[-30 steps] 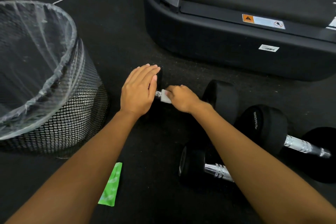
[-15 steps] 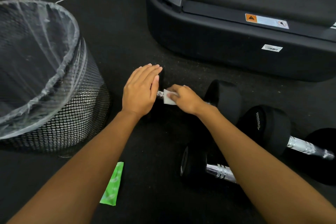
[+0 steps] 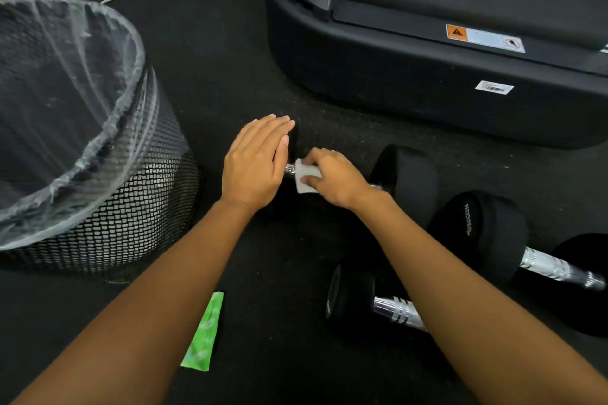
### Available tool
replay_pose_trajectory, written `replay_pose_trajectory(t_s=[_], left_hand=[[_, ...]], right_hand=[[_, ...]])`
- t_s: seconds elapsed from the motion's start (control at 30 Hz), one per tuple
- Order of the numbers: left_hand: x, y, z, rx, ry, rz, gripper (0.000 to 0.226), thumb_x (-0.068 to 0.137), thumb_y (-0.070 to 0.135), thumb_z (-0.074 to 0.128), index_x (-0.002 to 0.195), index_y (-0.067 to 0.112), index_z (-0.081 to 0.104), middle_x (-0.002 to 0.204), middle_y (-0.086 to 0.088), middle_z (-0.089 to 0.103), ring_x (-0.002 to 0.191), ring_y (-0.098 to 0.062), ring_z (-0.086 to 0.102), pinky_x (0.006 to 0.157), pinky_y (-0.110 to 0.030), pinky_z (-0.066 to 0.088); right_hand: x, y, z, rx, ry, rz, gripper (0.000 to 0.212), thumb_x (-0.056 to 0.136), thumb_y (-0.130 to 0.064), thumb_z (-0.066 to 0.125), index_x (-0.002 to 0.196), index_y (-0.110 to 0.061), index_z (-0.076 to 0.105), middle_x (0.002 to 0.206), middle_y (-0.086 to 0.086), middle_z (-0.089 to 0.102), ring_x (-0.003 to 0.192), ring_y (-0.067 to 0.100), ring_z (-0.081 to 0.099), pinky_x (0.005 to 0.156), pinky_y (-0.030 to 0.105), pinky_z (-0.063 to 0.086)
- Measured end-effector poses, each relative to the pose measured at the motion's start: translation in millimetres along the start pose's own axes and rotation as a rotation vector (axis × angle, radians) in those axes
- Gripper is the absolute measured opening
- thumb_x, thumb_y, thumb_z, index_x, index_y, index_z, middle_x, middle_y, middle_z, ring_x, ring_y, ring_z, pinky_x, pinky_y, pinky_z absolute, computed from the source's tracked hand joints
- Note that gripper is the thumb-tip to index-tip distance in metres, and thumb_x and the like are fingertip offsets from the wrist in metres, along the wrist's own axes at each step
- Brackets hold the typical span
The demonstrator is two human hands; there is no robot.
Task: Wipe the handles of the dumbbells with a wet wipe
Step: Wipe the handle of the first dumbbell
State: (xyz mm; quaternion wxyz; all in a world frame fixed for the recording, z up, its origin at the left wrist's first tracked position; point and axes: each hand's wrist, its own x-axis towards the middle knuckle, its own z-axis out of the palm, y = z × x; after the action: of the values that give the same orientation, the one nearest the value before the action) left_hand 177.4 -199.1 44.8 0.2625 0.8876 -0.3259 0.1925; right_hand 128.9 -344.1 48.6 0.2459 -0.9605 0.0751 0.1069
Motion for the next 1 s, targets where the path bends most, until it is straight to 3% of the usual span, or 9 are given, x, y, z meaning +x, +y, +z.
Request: replay_pose_trajectory(t_s=[0.23,0.37,0.47,0.57,0.7,0.77,0.87,1.0], left_hand=[[2,0,0,-0.009,-0.016,-0.019,0.041,0.097,0.024,0.031,0.125,0.01,0.057,0.127,-0.005,0.059,0.126,-0.017,0.047,0.11,-0.029,0.024],[2,0,0,-0.003,-0.019,-0.02,0.041,0.097,0.024,0.03,0.125,0.011,0.057,0.128,-0.005,0.059,0.126,-0.016,0.046,0.11,-0.028,0.023],[1,-1,1,-0.01,-0.004,-0.012,0.04,0.097,0.024,0.031,0.124,0.011,0.057,0.127,-0.004,0.059,0.125,-0.016,0.047,0.11,-0.028,0.023],[1,-1,1,-0.012,-0.007,-0.016,0.04,0.097,0.024,0.031,0.125,0.012,0.057,0.128,-0.003,0.059,0.126,-0.016,0.047,0.111,-0.028,0.023],[1,-1,1,-0.02,-0.003,-0.019,0.039,0.097,0.024,0.031,0.124,0.012,0.057,0.127,-0.003,0.059,0.126,-0.016,0.047,0.11,-0.027,0.023],[2,-1,2,-0.021,0.005,-0.018,0.039,0.097,0.023,0.032,0.124,0.011,0.058,0.127,-0.003,0.059,0.125,-0.016,0.047,0.11,-0.028,0.024],[2,-2,3,-0.022,0.019,-0.011,0.039,0.097,0.023,0.033,0.123,0.011,0.059,0.126,-0.003,0.06,0.124,-0.016,0.049,0.11,-0.029,0.026],[1,-1,2,-0.022,0.01,-0.016,0.04,0.096,0.024,0.032,0.123,0.011,0.059,0.126,-0.004,0.06,0.124,-0.017,0.048,0.11,-0.029,0.025]], right_hand=[[-4,-20,24,-0.218,0.333,-0.135,0.041,0.075,-0.012,0.07,0.111,-0.008,0.05,0.114,0.009,0.053,0.106,0.023,0.048,0.103,0.031,0.029],[-15,-5,25,-0.184,0.42,-0.213,0.03,0.074,-0.007,0.071,0.099,-0.005,0.056,0.1,0.011,0.056,0.095,0.026,0.052,0.097,0.034,0.036],[-26,10,26,-0.122,0.438,-0.183,0.031,0.074,-0.007,0.072,0.102,-0.004,0.058,0.1,0.011,0.057,0.097,0.027,0.053,0.107,0.038,0.032],[-32,15,30,-0.082,0.429,-0.136,0.031,0.083,-0.011,0.065,0.113,-0.006,0.058,0.105,0.008,0.06,0.103,0.022,0.053,0.115,0.033,0.017],[-22,13,25,-0.078,0.388,-0.064,0.029,0.097,-0.024,0.046,0.119,-0.01,0.058,0.109,0.005,0.064,0.107,0.018,0.055,0.115,0.029,0.011],[-11,11,14,-0.104,0.239,0.027,0.035,0.101,-0.028,0.034,0.111,-0.008,0.061,0.103,0.009,0.066,0.103,0.022,0.057,0.111,0.03,0.018],[5,5,3,-0.034,0.023,0.158,0.042,0.101,-0.033,0.03,0.102,-0.005,0.061,0.102,0.016,0.064,0.099,0.03,0.058,0.089,0.037,0.04],[9,-6,8,0.087,-0.028,0.043,0.028,0.096,-0.028,0.046,0.118,-0.013,0.056,0.113,0.011,0.061,0.103,0.024,0.056,0.086,0.037,0.045]])
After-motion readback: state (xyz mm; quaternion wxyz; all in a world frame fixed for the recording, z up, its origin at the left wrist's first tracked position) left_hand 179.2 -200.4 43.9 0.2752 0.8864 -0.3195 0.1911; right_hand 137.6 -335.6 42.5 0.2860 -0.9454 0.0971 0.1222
